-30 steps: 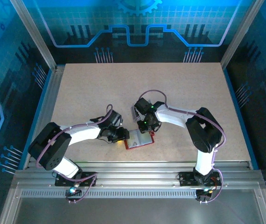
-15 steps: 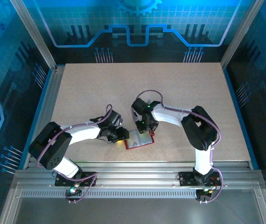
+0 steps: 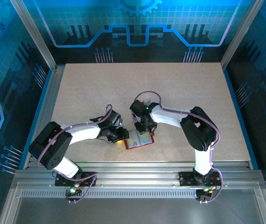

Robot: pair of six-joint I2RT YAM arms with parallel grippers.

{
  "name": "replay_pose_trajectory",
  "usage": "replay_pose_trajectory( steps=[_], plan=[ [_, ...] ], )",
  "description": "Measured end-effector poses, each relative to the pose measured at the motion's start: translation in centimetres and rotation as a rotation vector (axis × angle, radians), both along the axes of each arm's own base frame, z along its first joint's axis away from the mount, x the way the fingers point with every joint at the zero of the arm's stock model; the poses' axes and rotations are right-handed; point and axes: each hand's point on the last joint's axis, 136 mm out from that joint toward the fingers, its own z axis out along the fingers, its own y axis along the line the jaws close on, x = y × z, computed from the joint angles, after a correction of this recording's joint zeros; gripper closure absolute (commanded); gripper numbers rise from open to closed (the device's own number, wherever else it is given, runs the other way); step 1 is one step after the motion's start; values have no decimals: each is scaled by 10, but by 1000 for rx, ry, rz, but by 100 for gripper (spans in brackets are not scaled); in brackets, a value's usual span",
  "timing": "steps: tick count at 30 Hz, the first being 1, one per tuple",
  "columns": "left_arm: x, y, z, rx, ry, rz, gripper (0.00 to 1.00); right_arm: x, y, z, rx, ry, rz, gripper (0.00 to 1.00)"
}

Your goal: Put the credit cards into the card holder

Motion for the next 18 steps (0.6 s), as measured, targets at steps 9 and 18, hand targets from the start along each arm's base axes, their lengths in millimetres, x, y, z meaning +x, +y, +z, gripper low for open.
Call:
replay_pose_trajectory(
  steps=[9, 18],
  plan=[
    [0, 0, -3, -1, 11, 1, 60, 0, 1, 2, 4, 1, -5, 100],
    [0, 1, -5, -4, 31, 23, 62, -4, 10, 20, -29, -10, 29, 100]
  ],
)
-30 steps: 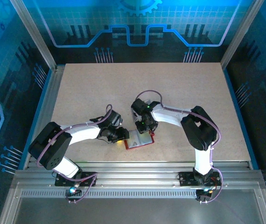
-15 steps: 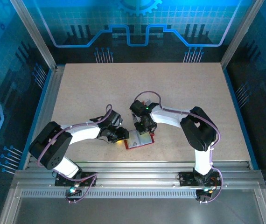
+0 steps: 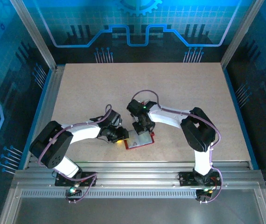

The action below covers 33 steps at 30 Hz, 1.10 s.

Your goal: Put the credit cards into the card holder

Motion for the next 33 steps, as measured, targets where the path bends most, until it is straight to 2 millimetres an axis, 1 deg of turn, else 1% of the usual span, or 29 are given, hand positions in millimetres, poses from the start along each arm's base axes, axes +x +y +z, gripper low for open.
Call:
replay_pose_trajectory(
  steps=[5, 11, 15, 19, 21, 24, 28, 31, 33],
  plan=[
    [1, 0, -1, 3, 8, 5, 62, -1, 16, 17, 26, -10, 28, 100],
    [1, 0, -2, 1, 19, 20, 63, -10, 32, 25, 93, 45, 38, 100],
    [1, 0, -2, 1, 22, 25, 63, -14, 46, 23, 150, 99, 29, 97],
    [1, 0, -1, 1, 20, 29, 62, -19, 59, 13, 195, 161, 10, 95],
    [1, 0, -1, 1, 22, 37, 62, -20, 60, 13, 208, 180, -5, 93],
    [1, 1, 1, -2, 25, 50, 62, -20, 61, 14, 226, 203, -34, 82],
    [0, 1, 2, -17, 11, 62, 61, -20, 58, 13, 236, 226, -71, 73],
    [1, 1, 4, -27, -3, 65, 61, -21, 54, 14, 258, 214, -86, 69],
    [1, 1, 5, -29, -5, 65, 61, -24, 53, 16, 272, 214, -84, 69]
  ],
)
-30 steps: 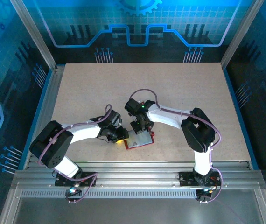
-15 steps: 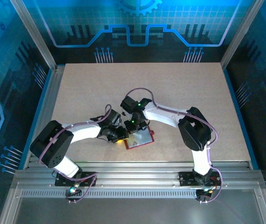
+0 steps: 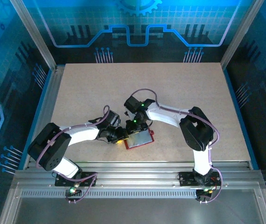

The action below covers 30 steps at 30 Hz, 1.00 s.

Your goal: Put the credit cards into the card holder

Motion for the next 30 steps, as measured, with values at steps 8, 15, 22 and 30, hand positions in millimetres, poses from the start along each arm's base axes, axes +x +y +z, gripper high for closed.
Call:
replay_pose_trajectory(
  steps=[8, 15, 22, 30],
  plan=[
    [1, 4, 3, -42, -5, 2, 60, -13, 4, 10, 91, 15, 19, 66],
    [8, 27, 11, -45, -26, 60, 57, -13, 6, 44, 169, -38, 37, 69],
    [5, 33, 28, -36, -66, 38, 50, 20, -38, 44, 54, -99, -59, 67],
    [19, 3, 51, 21, -145, -65, 47, 105, -99, 77, -121, -284, -236, 58]
  ],
)
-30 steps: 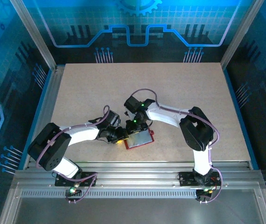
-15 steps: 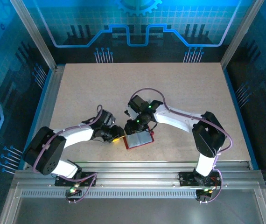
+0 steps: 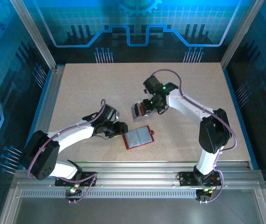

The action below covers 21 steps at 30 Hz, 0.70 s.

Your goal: Put the credit cards into the card holder

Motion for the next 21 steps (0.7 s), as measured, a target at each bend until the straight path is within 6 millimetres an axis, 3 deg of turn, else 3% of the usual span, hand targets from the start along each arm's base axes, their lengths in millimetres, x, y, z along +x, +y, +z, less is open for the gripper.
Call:
replay_pose_trajectory(
  steps=[3, 6, 10, 14, 21],
  plan=[
    [8, -9, 3, 24, -13, -12, 46, 24, -4, -1, -53, -28, -19, 58],
    [21, -10, 11, 60, -25, 3, 45, 36, -5, -19, -115, -8, -18, 59],
    [51, -22, 35, 75, -87, 11, 44, 37, -11, -47, -194, 45, -13, 59],
    [87, -37, 52, 75, -132, 8, 44, 34, -17, -56, -232, 69, -9, 60],
    [137, -42, 29, 116, -89, 28, 48, 37, -19, -51, -234, 63, -12, 61]
  ],
)
